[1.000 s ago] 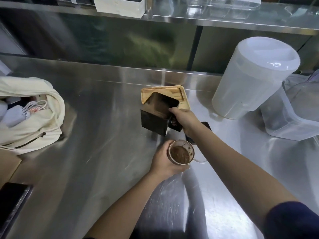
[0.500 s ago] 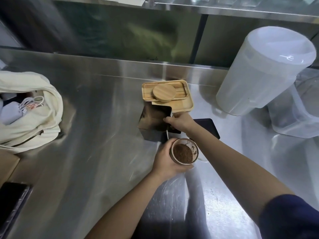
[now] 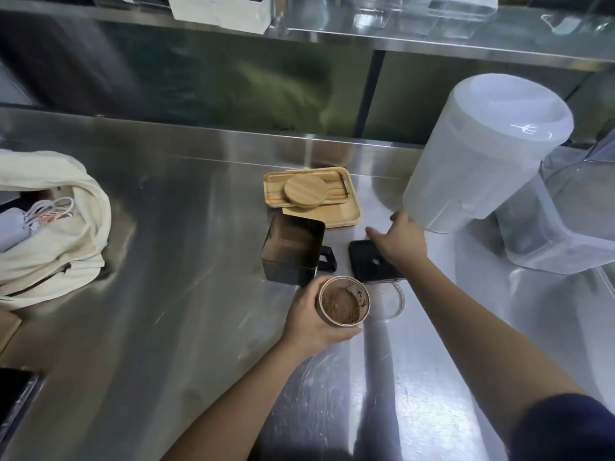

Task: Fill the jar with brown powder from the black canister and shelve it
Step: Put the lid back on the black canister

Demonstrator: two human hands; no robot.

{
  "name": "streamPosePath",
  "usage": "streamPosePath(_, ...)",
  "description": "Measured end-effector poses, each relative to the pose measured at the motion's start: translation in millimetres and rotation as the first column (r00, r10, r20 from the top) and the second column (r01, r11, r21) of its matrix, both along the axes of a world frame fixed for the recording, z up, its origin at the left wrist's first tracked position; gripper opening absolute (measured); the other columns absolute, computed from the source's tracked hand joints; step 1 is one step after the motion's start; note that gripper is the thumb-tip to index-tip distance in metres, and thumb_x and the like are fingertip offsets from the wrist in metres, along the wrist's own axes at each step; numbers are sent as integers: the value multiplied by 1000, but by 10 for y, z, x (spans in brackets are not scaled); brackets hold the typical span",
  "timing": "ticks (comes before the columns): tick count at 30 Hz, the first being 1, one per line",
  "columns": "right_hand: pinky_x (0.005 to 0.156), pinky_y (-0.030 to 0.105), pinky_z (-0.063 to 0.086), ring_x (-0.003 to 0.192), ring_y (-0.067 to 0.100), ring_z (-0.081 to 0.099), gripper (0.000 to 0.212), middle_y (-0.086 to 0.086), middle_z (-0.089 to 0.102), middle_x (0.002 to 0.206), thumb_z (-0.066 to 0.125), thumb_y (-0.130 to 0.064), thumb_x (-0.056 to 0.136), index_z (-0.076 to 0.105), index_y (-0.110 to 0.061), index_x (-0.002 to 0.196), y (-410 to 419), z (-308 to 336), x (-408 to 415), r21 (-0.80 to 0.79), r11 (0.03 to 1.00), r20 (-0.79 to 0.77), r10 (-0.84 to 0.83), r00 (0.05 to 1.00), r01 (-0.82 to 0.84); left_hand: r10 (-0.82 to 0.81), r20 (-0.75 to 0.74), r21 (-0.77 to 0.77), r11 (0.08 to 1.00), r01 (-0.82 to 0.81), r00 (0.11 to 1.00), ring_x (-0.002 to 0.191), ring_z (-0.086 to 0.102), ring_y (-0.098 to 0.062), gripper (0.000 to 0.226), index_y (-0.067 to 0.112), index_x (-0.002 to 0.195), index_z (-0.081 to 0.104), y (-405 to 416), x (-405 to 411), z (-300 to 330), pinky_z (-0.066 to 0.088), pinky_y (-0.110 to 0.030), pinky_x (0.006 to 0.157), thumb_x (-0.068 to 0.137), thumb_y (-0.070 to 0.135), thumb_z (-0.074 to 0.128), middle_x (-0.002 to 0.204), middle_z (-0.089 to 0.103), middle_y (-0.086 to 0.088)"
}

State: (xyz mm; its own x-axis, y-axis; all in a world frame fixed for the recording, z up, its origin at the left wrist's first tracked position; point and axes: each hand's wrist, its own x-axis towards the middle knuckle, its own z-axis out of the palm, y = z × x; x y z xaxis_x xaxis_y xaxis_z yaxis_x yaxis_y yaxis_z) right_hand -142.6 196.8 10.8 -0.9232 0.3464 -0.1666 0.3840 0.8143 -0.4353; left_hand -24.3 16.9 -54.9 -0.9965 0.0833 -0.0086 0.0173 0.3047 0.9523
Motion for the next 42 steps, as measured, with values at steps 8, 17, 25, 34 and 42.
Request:
streamPosePath(8,94,47,39,118,39,45,99,20,44,128,59,-81,58,35,-14,127,-163,-329,211,183,977,383,35,923,-113,3,-3,-5,1000,-3,1000,108,64,-11,78,37,115,56,9,-11,-6,53,-42,91,47,37,92,113,68,15)
streamPosePath(17,80,40,41,107,41,51,59,22,53,117,55,-41,77,36,-8,122,-218,-277,147,113,986,327,80,942,-123,-16,-2,6,1000,16,1000,109,63,-11,78,45,113,54,-7,-5,27,52,-41,93,45,41,91,113,67,16)
streamPosePath(25,62,37,38,88,44,60,27,25,64,98,57,1,81,51,-1,107,-21,340,-19,243,963,-122,152,981,-119,-8,-5,16,1000,8,1000,107,64,-10,74,47,110,55,12,6,75,53,-39,92,44,39,89,110,69,16)
streamPosePath(34,75,21,54,86,16,65,25,9,70,102,63,-1,86,67,-3,110,-469,1017,-180,-657,686,-475,-55,878,-312,-15,-4,19,1000,16,1000,109,63,-8,79,53,112,53,5,15,84,54,-36,93,43,45,92,113,66,21)
streamPosePath(42,52,10,49,63,6,56,15,-5,62,71,60,-7,90,69,-3,101,-1056,493,-286,-720,672,-121,125,985,-174,-6,56,12,1000,5,998,112,61,-8,85,35,120,56,-16,8,56,51,-40,97,44,34,95,116,67,15)
